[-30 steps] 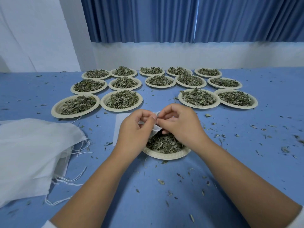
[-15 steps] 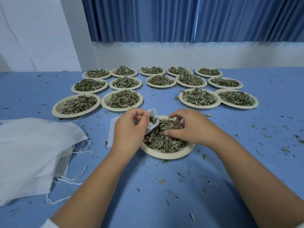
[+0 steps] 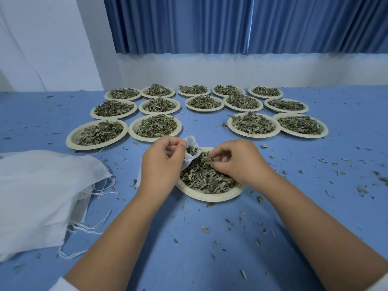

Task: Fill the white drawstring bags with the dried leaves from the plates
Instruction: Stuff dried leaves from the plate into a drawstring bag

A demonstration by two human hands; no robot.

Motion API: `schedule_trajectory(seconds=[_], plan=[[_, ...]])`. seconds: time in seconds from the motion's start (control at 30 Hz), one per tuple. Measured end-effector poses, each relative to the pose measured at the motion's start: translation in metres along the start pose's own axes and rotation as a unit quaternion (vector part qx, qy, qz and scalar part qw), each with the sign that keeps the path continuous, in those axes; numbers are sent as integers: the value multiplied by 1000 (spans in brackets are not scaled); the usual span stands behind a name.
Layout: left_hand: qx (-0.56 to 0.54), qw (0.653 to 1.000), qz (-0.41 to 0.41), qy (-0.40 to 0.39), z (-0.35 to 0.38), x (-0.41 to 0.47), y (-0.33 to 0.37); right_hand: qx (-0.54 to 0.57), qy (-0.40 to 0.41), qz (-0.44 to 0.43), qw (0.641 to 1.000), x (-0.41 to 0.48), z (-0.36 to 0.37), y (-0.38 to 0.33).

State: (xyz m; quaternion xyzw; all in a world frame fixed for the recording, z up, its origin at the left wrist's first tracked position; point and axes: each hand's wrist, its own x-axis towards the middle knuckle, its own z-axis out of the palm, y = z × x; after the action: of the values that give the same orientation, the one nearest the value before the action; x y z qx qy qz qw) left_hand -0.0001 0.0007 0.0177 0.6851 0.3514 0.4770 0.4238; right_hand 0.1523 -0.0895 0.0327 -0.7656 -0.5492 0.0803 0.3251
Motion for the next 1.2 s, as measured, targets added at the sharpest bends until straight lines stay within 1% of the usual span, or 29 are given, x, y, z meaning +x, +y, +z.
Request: schedule_trajectory(seconds=[0.1,0.2,0.3,0.37,0.43,0.57,0.67,0.73,0.87,1.03,1.2], plan=[[-21,1000,-10,0,0,-1,3,99,43,15,994,1,-3,-1],[-19,1000,-10,-4,-1,-2,4,196,79,28,977,2,-9,-3],[-5,1000,-19,-21,0,-3,5,310,93,36,945,0,-13,-7],[-24,998,-40,-46,2,-4,6,378,101,39,920,-1,-11,-10],[-59,993,-63,-79,5,-6,7,404,119,35,906,-2,-7,-14],[-56,992,-65,-94,5,-7,9,382,181,-3,906,-5,3,-18],[-82,988,-98,-86,6,-6,8,375,193,-24,906,-6,8,-19],[-86,988,-103,-73,6,-5,8,354,181,-32,917,-6,10,-18],[-96,989,-105,-52,4,-5,9,249,148,-34,957,-5,17,-15],[-82,991,-100,-39,4,-6,12,174,123,-64,975,-6,18,-15],[-60,995,-73,-37,6,-7,10,144,63,-86,984,-9,16,-17]])
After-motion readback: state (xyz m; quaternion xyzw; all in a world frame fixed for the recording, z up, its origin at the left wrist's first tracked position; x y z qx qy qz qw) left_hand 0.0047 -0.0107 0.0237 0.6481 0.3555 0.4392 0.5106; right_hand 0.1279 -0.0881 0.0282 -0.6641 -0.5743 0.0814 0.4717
